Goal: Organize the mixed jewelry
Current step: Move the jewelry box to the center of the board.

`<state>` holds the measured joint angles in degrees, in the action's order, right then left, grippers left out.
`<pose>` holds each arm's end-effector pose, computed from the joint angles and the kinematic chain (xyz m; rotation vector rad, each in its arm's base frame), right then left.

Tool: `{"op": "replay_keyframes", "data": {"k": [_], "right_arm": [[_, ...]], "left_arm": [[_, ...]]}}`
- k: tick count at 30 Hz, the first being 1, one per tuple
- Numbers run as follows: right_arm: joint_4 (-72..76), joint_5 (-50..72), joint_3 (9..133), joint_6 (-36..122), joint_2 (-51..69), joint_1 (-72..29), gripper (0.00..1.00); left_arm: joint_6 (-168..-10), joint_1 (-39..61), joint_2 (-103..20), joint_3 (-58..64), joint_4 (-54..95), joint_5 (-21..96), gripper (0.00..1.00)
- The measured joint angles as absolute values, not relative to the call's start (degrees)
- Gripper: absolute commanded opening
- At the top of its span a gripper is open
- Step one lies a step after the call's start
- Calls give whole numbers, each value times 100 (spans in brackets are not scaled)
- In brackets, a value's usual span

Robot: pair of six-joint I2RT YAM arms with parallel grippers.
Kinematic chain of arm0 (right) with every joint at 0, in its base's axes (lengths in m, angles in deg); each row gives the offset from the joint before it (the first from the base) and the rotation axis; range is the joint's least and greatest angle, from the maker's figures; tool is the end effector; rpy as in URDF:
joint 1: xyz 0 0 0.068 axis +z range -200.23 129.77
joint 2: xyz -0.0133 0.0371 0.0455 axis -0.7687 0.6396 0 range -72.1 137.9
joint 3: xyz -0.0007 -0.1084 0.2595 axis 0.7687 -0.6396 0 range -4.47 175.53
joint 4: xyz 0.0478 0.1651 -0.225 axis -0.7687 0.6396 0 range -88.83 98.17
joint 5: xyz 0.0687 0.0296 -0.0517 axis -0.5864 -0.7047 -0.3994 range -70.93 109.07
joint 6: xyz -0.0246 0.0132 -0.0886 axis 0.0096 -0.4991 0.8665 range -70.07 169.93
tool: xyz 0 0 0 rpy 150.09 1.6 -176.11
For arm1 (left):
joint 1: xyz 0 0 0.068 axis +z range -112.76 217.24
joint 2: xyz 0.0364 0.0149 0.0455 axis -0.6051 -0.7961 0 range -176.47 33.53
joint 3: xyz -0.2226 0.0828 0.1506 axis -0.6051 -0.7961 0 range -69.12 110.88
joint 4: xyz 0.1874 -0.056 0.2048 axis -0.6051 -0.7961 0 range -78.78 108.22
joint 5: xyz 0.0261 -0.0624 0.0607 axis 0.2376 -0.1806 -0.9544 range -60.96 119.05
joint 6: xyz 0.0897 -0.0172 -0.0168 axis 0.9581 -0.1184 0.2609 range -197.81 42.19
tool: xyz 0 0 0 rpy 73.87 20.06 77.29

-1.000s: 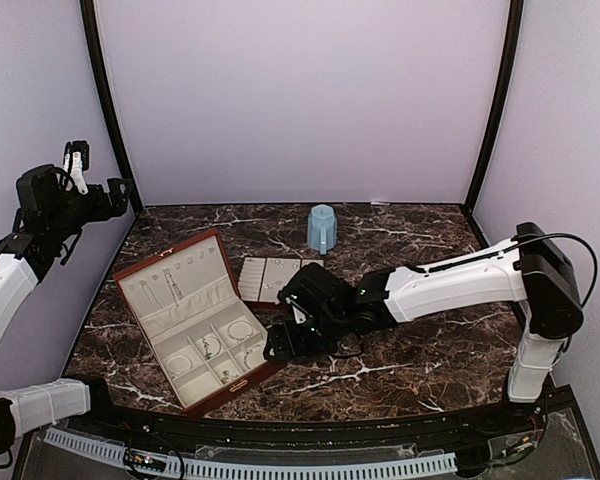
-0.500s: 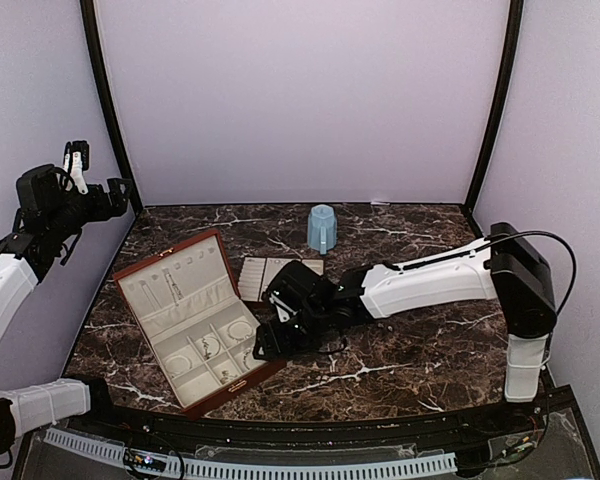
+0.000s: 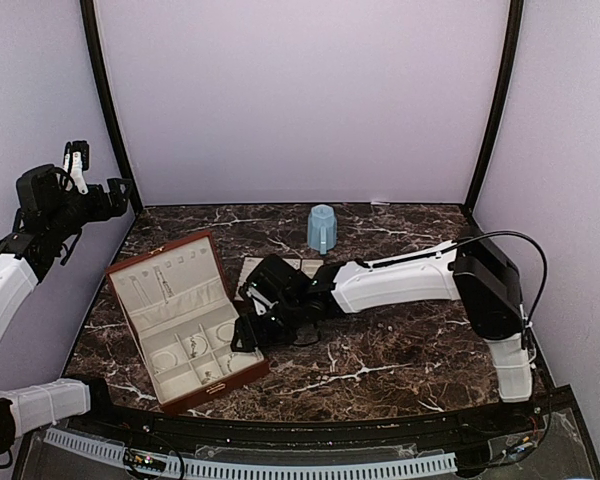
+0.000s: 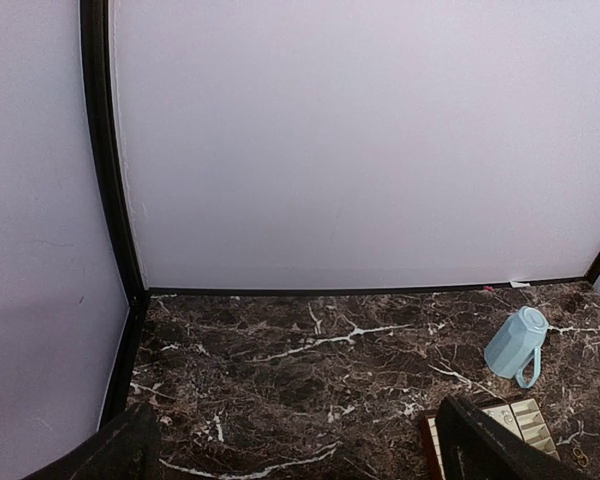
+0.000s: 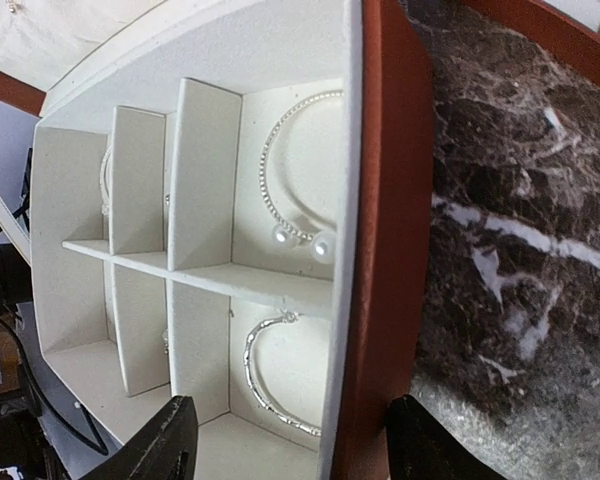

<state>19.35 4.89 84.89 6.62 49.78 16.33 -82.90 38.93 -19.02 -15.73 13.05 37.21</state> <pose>0.1880 0.4858 0.1315 -0.6784 2.6866 1.0068 0.2778 -0.0036 0.3820 0.0114 1.6481 -0.1623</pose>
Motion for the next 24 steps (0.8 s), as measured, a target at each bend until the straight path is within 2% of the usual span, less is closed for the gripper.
{"op": "replay_keyframes", "data": {"k": [3,11,18,24], "right_arm": [[1898,380,8739,697,5190,1594,58],[1745,4,9407,804,5761,1550,58],[1749,39,9801,974,5947,1541,63],[1810,692,9738,1394,5695,1432,64]], "left_arm": [[-8290,3893,-1902,-1573,1305,3719,99],[-8290,3893,-1902,-1573,1305,3716,99],[-8290,3893,-1902,-1573,1305,3710,99],[-8287,3893,-1904,-1575,1305,3686,99]]}}
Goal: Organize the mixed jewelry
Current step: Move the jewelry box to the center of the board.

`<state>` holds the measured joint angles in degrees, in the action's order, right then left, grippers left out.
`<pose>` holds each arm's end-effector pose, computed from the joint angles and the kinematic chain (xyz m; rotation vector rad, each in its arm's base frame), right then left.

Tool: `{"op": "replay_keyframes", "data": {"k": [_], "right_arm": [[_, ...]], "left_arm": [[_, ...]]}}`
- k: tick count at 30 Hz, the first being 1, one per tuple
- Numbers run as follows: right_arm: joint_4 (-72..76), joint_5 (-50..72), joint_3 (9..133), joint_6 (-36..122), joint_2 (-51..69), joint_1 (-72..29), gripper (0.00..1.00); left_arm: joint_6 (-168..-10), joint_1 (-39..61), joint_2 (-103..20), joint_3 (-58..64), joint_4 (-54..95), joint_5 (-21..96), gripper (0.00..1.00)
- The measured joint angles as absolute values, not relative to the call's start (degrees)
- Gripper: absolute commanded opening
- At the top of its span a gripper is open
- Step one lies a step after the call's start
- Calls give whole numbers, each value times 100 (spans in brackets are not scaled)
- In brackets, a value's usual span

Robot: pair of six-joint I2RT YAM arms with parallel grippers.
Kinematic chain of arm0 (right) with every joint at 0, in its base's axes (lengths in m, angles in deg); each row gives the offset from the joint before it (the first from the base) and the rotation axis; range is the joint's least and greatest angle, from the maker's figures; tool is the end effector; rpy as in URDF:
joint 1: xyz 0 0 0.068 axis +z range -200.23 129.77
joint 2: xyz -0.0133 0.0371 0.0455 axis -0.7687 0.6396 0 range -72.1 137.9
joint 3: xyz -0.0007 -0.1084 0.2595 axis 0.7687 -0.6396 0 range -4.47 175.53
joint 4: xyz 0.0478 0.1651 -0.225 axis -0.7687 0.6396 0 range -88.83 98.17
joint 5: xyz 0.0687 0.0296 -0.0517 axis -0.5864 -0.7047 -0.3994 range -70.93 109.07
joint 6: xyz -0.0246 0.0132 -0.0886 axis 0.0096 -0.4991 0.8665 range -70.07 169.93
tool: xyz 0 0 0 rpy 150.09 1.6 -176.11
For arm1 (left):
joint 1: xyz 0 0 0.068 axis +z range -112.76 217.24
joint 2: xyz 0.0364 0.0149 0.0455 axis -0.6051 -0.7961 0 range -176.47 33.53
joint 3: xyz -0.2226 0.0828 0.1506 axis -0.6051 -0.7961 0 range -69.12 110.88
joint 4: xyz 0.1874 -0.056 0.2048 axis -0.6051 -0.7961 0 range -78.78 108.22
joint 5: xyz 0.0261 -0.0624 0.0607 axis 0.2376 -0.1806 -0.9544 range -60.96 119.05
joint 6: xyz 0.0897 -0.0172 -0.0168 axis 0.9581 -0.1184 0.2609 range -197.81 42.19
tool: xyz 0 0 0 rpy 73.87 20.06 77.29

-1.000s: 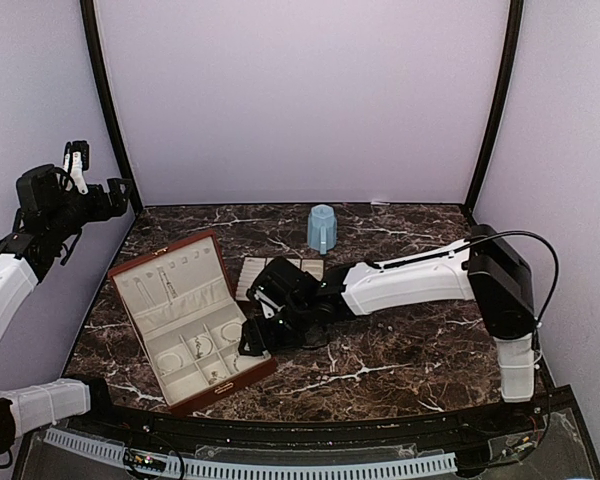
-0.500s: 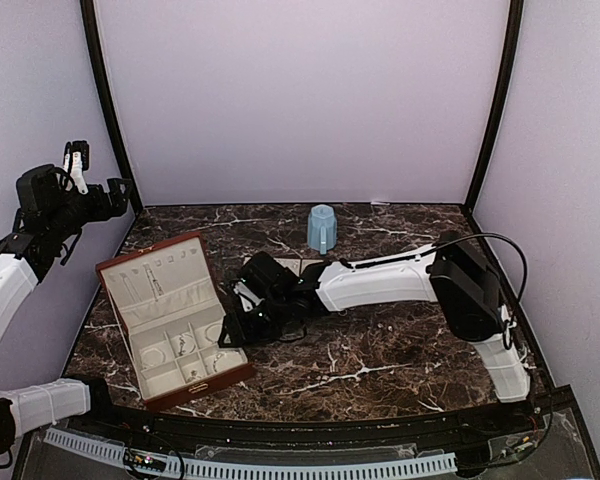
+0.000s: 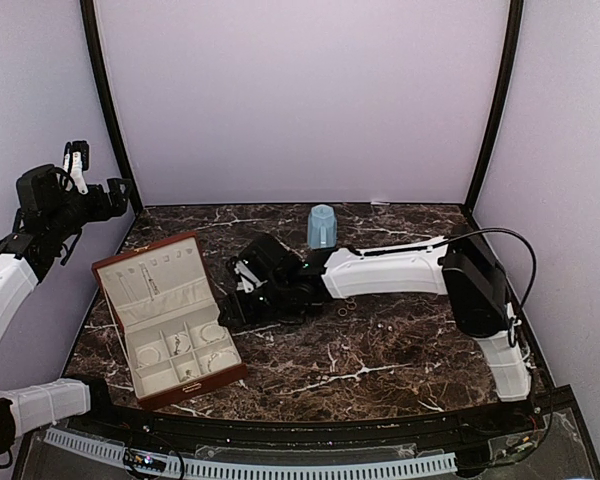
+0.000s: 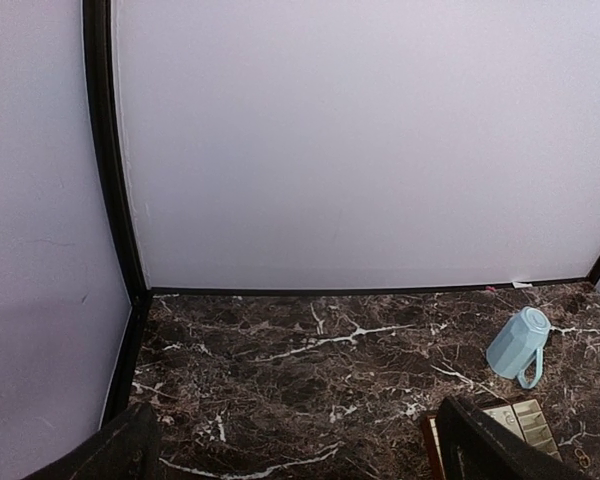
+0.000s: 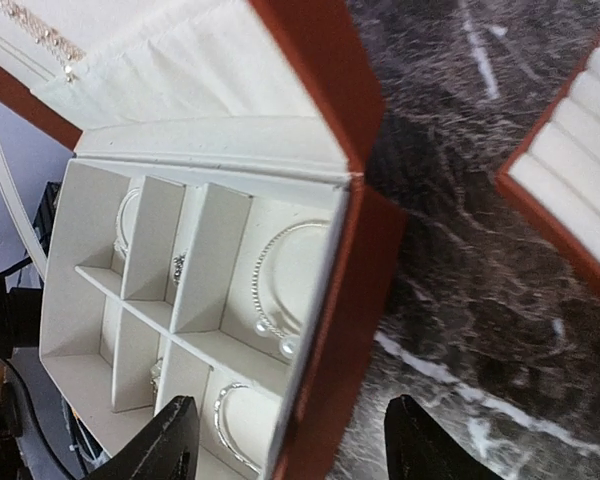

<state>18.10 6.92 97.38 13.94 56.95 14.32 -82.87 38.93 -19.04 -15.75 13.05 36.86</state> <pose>0.2286 0.5218 0.1477 -0.7544 2.4889 1.0222 0.2780 -0.0031 0.3818 0.0071 1.6488 -0.1570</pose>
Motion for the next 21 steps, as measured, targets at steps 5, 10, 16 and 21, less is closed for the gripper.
{"op": "replay_keyframes", "data": {"k": [5,10,16,21], "right_arm": [[1869,1259,8973,1551,4766,901,62],[2057,1951,8507,1648,4205,112,61],[2365,2410,8376,1842,4268,-395,66],[2527,2579,8870,2139,4688,-411,69]], "left_arm": [[-8270,3893,-1904,-1604,1336,3651,99],[-8246,3893,-1918,-1604,1342,3620,99],[-8244,3893,-1985,-1604,1342,3588,99],[-8228,3893,-2016,-1604,1342,3561,99]]}}
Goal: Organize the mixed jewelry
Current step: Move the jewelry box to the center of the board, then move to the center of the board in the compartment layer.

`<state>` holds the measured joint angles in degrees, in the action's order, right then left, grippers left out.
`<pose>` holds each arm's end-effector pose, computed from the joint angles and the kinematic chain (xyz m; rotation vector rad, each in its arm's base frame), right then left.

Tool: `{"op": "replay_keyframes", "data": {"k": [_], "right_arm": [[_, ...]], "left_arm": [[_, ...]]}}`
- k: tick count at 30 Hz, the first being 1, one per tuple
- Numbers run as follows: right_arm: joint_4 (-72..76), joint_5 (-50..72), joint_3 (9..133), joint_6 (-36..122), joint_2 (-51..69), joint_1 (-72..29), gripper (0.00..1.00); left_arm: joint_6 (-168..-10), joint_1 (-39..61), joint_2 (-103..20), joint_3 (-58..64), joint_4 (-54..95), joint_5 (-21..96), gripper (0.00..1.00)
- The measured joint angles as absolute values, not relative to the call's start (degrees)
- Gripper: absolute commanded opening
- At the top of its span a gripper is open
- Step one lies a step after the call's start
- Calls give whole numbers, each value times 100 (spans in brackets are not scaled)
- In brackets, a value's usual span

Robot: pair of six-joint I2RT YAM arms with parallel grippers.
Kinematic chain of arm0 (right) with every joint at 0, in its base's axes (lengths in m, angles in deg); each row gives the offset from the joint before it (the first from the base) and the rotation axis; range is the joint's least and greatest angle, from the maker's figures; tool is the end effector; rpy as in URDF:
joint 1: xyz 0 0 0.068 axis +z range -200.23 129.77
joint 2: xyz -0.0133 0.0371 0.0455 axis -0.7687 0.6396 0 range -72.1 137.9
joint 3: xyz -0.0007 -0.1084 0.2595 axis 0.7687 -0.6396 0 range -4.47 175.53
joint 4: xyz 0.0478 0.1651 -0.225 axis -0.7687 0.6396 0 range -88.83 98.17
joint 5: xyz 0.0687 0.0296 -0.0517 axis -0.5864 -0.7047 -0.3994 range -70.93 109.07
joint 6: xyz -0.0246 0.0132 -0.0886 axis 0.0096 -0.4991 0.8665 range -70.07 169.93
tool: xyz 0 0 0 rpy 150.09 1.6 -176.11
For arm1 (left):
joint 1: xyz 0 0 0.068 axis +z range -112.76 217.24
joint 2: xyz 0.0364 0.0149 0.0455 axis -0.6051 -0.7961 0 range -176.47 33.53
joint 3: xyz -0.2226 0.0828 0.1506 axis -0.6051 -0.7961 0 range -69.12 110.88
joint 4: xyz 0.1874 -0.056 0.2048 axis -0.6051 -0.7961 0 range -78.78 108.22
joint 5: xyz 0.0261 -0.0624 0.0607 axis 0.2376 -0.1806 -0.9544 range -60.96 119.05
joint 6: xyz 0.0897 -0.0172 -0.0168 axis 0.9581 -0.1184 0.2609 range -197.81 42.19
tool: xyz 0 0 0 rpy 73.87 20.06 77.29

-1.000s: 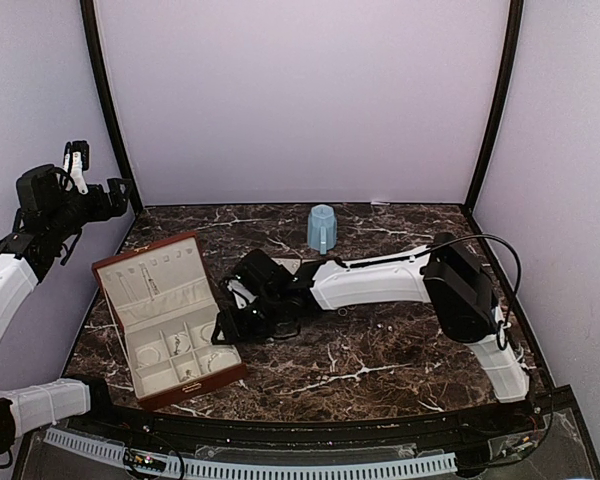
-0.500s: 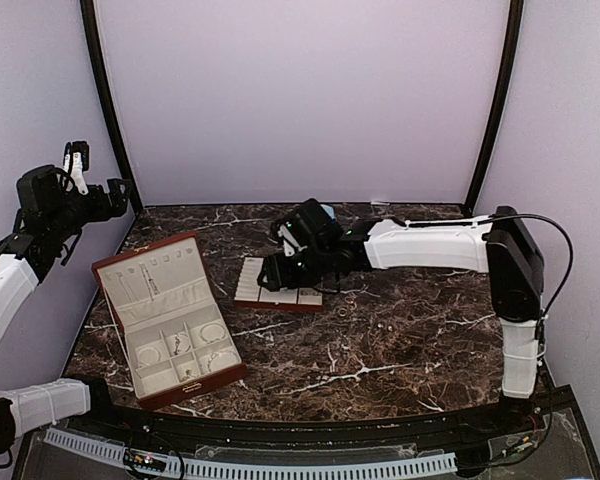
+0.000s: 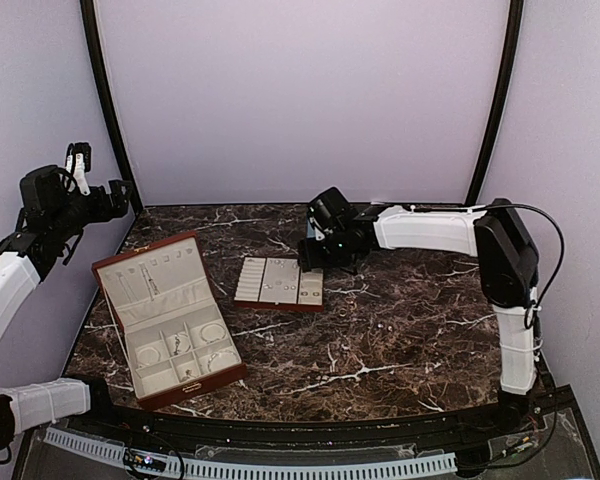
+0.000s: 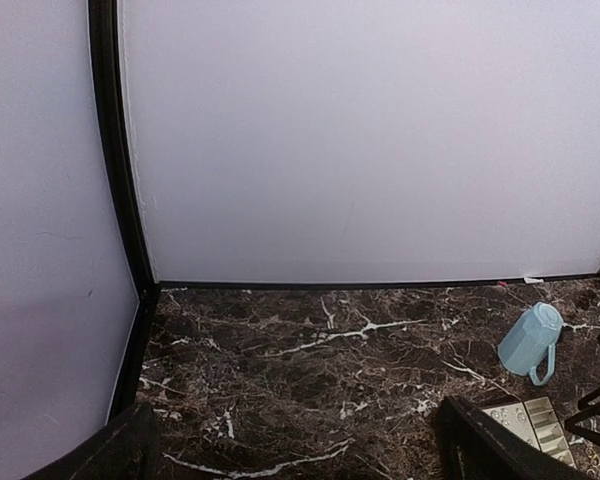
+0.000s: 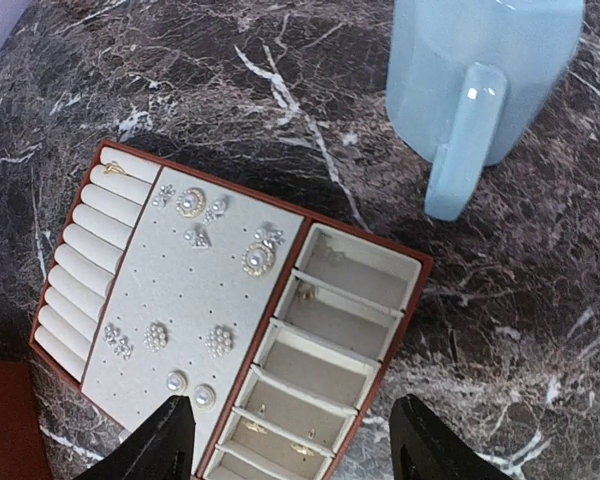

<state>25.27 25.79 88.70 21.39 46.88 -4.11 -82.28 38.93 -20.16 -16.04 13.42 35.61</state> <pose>0.3678 0.3687 0.1692 -0.3270 2.4616 0.4334 0.2837 -0.0011 0.3755 -0.0027 1.6664 -0.1319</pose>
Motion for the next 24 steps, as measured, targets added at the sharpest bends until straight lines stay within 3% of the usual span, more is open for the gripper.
{"op": "replay_keyframes", "data": {"k": [24], "right_arm": [[2392,2091,12537,3309,7435,-408,89]], "left_arm": [[-8180,3893,-2116,-1604,1342,3542,99]]}}
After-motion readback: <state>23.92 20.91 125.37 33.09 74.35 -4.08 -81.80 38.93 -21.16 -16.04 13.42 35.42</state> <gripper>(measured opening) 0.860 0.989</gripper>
